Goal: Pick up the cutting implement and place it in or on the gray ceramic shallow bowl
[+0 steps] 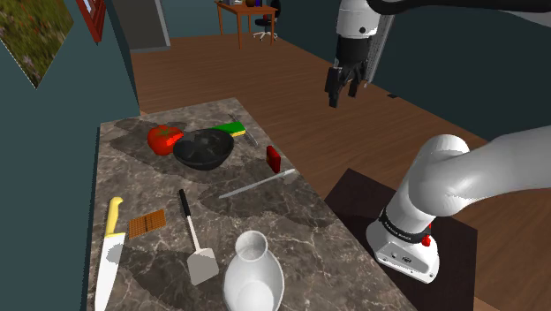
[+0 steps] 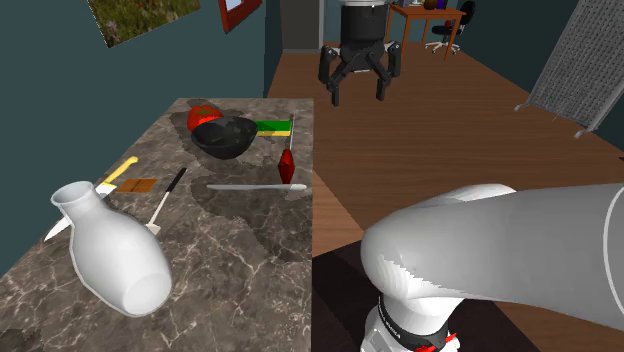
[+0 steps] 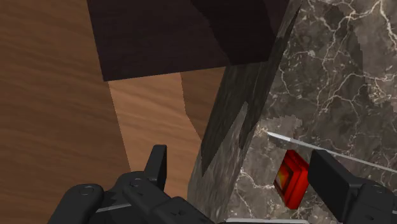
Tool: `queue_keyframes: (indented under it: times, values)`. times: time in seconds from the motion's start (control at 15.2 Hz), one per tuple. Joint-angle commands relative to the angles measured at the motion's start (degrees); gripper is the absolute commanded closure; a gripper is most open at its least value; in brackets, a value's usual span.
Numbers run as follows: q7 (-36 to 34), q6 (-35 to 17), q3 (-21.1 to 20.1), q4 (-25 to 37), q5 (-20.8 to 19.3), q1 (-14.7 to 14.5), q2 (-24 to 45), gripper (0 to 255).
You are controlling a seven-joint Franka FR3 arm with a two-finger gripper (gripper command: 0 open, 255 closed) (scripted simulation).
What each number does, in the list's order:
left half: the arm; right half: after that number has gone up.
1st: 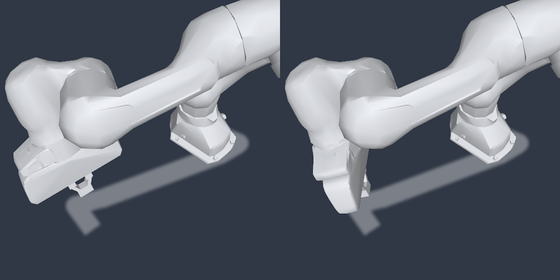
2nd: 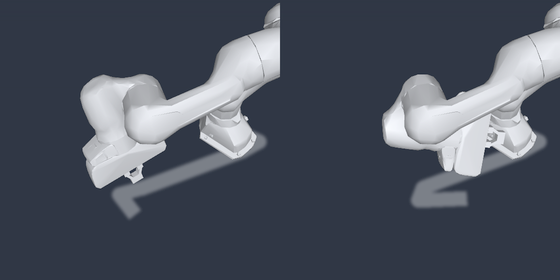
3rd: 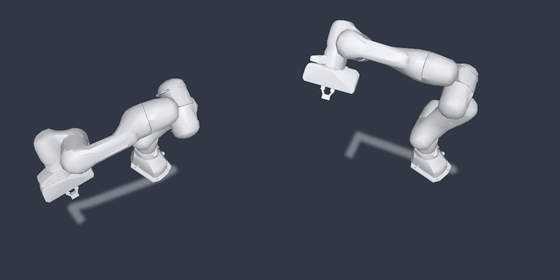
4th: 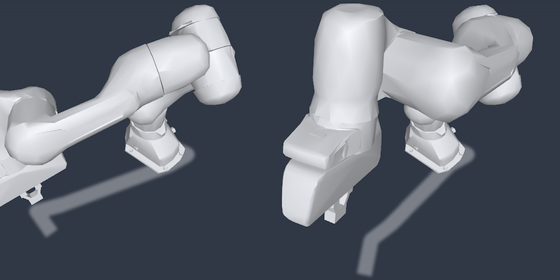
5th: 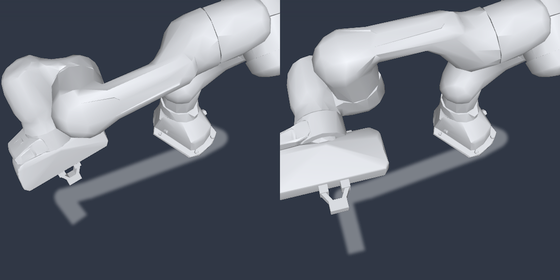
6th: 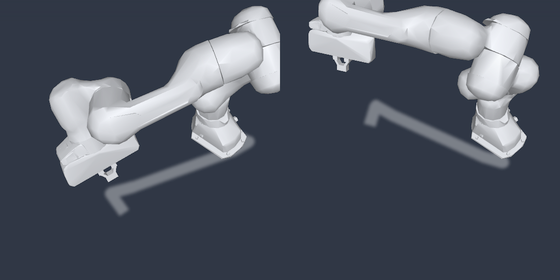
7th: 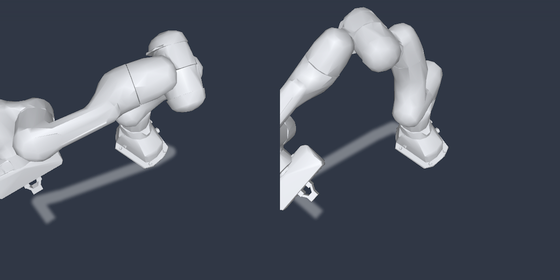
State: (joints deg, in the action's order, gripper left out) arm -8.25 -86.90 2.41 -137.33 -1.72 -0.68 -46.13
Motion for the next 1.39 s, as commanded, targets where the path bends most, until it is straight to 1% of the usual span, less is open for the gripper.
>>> queue_keyframes:
  times: [0.0, 0.66, 1.32]
  values:
    - [0.0, 0.0, 0.0, 0.0, 0.0, 0.0, 0.0, 0]
    - [21.6, -18.3, 1.2, -3.2, -1.3, -10.7, 14.5, 0]
    - [42.0, -34.5, -0.5, -4.2, -1.0, -20.4, 28.7, 0]
